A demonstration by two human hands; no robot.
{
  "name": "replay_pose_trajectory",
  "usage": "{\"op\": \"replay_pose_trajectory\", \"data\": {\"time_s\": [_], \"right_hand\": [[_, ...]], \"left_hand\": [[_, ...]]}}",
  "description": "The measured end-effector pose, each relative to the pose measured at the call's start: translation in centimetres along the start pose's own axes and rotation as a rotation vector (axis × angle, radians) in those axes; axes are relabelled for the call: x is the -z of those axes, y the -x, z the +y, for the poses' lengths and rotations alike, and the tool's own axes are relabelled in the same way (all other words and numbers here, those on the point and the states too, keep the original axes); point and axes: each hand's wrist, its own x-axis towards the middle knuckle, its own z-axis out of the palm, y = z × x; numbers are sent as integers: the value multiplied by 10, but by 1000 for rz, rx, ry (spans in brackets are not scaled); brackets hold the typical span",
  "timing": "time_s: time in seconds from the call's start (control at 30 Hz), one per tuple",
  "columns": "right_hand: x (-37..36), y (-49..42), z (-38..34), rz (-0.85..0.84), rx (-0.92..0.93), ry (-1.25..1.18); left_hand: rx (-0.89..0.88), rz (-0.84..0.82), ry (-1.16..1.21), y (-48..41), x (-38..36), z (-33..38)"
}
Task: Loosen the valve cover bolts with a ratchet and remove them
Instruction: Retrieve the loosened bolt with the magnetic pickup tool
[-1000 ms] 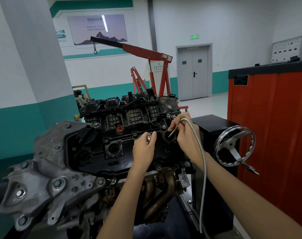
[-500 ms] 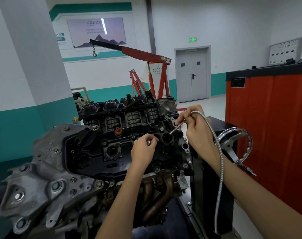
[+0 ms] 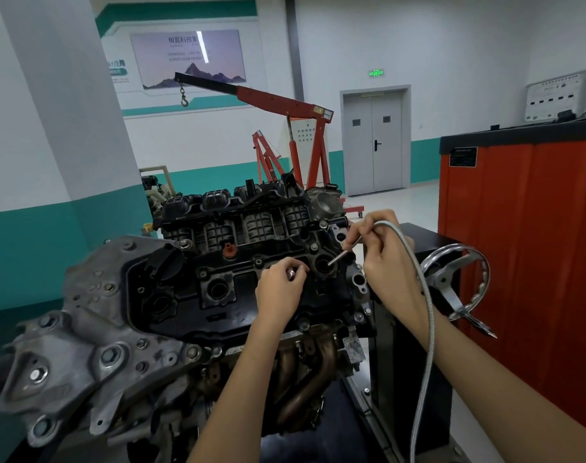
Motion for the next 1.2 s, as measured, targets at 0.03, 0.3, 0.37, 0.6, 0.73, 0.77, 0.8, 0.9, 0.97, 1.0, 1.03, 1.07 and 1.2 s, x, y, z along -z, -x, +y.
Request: {"op": "replay_pose_trajectory", "data": {"time_s": [0.03, 0.3, 0.37, 0.6, 0.73, 0.77, 0.8, 0.9, 0.97, 1.0, 1.03, 1.07, 1.2], "right_hand": [[-3, -1, 4, -1, -9, 13], [-30, 1, 31, -172, -55, 109], [-31, 1, 32, -212, -49, 112], [-23, -3, 23, -176, 16, 125], [-19, -11, 15, -151, -1, 24], [-17, -13, 13, -146, -1, 5], [-15, -15, 10, -139, 2, -11], [-11, -21, 3, -101, 10, -4], [-9, -24, -2, -89, 20, 0], [-7, -25, -5, -88, 22, -4], [-5, -26, -8, -84, 21, -8], [-3, -27, -10, -76, 17, -15], [1, -28, -11, -85, 3, -18]], "left_hand": [[-1, -1, 2, 1, 0, 0], [-23, 4, 8, -2, -2, -4], [-26, 11, 1, -3, -3, -4], [-26, 21, -2, -4, -4, -5], [-13, 11, 18, -3, -3, -5], [-10, 10, 27, -3, -3, -5], [-8, 9, 33, -3, -3, -5], [-1, 9, 37, -2, -2, -4], [3, 7, 37, -3, -2, -3], [5, 5, 39, -3, -3, -3], [6, 6, 41, -3, -3, -3], [5, 10, 41, -2, -3, -3], [4, 21, 27, 0, -2, -1]]}}
